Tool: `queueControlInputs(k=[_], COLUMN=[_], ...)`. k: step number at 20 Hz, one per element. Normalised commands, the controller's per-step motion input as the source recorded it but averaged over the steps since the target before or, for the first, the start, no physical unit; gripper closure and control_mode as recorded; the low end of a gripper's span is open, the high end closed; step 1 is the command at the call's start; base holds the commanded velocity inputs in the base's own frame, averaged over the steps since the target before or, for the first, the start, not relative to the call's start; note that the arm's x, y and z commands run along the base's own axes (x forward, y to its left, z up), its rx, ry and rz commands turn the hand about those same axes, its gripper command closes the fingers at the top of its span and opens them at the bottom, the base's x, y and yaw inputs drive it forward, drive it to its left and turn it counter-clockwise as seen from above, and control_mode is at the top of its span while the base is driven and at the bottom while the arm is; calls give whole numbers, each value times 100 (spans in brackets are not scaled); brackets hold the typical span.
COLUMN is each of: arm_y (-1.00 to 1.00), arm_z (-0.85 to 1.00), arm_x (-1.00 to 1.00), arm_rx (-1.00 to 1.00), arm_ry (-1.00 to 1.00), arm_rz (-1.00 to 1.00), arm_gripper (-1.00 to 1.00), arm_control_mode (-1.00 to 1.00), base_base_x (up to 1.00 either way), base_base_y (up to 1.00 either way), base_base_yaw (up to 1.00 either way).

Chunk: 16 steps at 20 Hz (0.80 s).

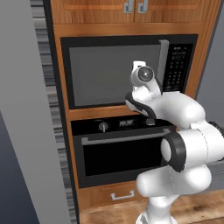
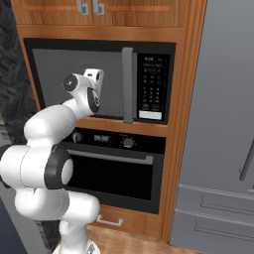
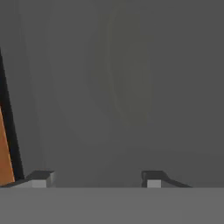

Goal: Pick the avocado from the sink and place it in the bowl. Then pick the bowl and place it in the microwave. Then close the microwave door and press the start button.

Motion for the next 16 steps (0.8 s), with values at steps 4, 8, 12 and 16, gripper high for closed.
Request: queueControlInputs(k=[4, 8, 12, 16], arm_y=[-8, -7, -3, -31], arm_z=[-24, -25, -4, 30], arm_x=[98, 55, -45, -97], arm_rx=[0, 0, -4, 4], arm_ry=[0, -1, 0, 0], arm_rz=[0, 1, 0, 2], arm_gripper=[-100, -100, -100, -100], arm_control_mode=[-100, -100, -100, -100], base_base_x=[0, 0, 0, 0], base_base_y=[0, 0, 0, 0], base_base_yaw=[0, 0, 0, 0])
